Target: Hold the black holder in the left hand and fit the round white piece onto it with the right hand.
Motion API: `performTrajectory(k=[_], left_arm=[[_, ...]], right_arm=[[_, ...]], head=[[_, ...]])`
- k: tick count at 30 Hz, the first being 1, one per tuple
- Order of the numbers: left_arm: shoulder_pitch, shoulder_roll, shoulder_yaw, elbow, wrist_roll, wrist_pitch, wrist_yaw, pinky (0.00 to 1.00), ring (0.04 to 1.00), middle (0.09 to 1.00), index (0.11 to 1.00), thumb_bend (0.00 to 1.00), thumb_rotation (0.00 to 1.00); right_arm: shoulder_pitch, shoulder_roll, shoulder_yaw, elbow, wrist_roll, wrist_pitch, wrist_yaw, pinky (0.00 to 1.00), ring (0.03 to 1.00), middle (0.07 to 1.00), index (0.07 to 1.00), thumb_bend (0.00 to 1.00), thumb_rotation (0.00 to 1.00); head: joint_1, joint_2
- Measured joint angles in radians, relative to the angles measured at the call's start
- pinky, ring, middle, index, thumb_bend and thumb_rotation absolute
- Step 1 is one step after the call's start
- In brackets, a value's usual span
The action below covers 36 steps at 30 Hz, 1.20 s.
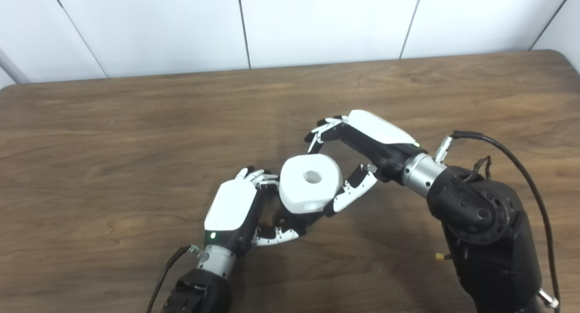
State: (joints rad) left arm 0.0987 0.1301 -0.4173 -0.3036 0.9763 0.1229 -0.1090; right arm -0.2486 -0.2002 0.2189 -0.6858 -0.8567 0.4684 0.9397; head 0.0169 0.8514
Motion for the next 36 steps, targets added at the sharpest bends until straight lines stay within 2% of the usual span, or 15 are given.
performTrajectory(k=[12,36], left_arm=[[0.0,0.0,-0.001,0.0,0.0,0.001,0.0,0.97,0.854,0.757,0.484,0.52,0.05],[0.0,-0.001,-0.002,-0.001,0.002,0.002,0.001,0.96,0.853,0.757,0.484,0.52,0.05]], right_arm=[[0.003,-0.017,0.033,0.01,0.003,-0.003,-0.026,1.0,0.933,0.819,0.481,0.53,0.14],[0.034,-0.032,0.062,0.035,0.011,-0.004,-0.08,1.0,0.943,0.815,0.481,0.53,0.14]], head=[[0.005,0.006],[0.003,0.006]])
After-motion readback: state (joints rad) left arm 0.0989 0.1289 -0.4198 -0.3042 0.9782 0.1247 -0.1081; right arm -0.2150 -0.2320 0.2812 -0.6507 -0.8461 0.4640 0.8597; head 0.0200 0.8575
